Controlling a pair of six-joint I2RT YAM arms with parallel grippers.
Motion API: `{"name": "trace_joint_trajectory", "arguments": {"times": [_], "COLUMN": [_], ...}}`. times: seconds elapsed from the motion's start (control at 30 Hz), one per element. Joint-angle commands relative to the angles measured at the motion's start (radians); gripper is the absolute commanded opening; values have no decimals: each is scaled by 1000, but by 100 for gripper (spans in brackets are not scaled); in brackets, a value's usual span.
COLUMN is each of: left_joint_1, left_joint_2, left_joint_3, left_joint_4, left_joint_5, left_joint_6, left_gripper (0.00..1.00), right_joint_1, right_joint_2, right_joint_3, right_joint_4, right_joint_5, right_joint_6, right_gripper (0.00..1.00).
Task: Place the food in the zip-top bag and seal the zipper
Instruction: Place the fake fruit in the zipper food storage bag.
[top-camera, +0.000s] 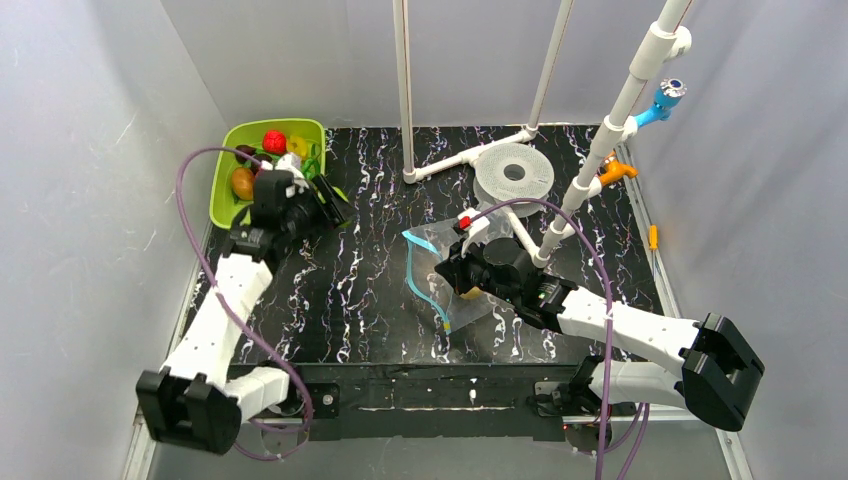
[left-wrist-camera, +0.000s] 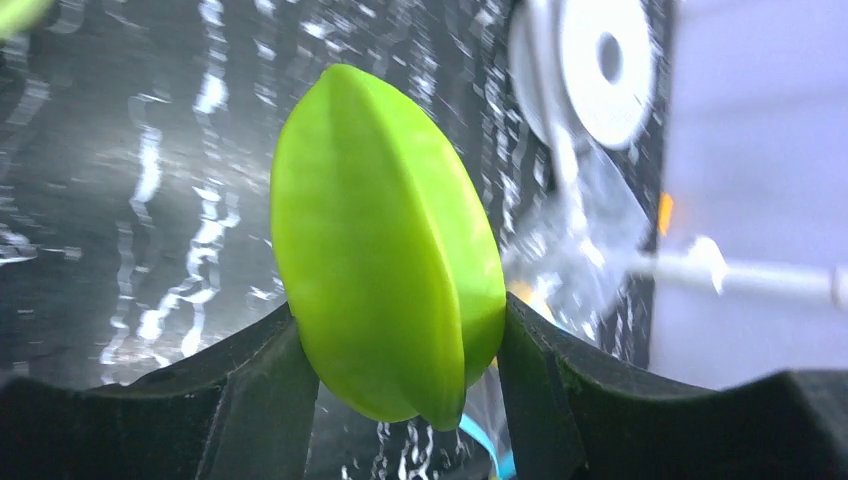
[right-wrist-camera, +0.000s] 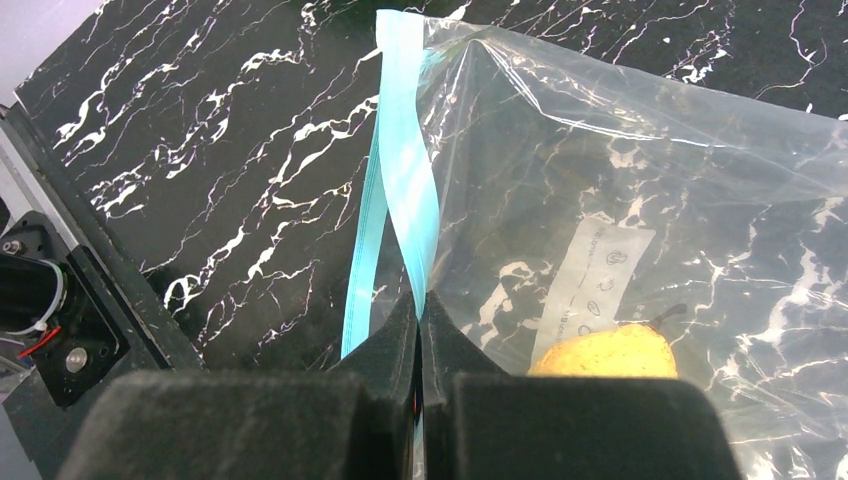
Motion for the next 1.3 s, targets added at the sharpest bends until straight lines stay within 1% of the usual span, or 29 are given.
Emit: {"name": "trace_joint_trajectory", "arguments": {"times": [0.0, 0.07, 0.1, 0.2, 0.3, 0.4, 0.5, 0.73, 0.83, 1.0, 1.1, 1.17, 1.27], "left_joint_1": [-140, -189, -209, -278, -347, -413, -452, -485, -487, -487, -487, -486, -487], "left_joint_2": [-162, -191, -189, -147, -98, -55, -15, 57, 58, 24, -3, -8, 15], "left_joint_3": [-167, -211, -218, -230, -245, -275, -303, -330, -343, -366, -365, -364, -332], "left_joint_4": [231, 310, 321, 325, 351, 420, 480, 465, 445, 372, 304, 289, 239], "left_joint_5": [120, 164, 193, 293, 360, 417, 466, 504, 501, 506, 501, 505, 495], "left_joint_6": [-70, -69, -67, -73, -74, -96, -120, -125, -116, -92, -63, -51, -13], "left_gripper": [26, 27, 27, 27, 27, 27, 27, 26, 25, 25, 24, 24, 24], "right_joint_1": [6, 6, 6, 5, 5, 4, 1, 0, -1, 0, 0, -1, 0], "right_joint_2": [-21, -25, -26, -28, -31, -34, -34, -34, -34, -37, -35, -35, -32], "right_joint_3": [15, 15, 15, 14, 13, 12, 11, 8, 7, 6, 8, 6, 6], "right_joint_4": [48, 48, 47, 45, 43, 43, 43, 44, 46, 46, 48, 56, 61], "right_joint_5": [19, 19, 21, 24, 31, 37, 39, 39, 40, 45, 13, -9, -45], "right_joint_6": [10, 12, 13, 14, 15, 14, 17, 20, 19, 14, 11, 7, -5], "right_gripper": [1, 1, 1, 1, 1, 1, 1, 1, 1, 1, 1, 1, 1]}}
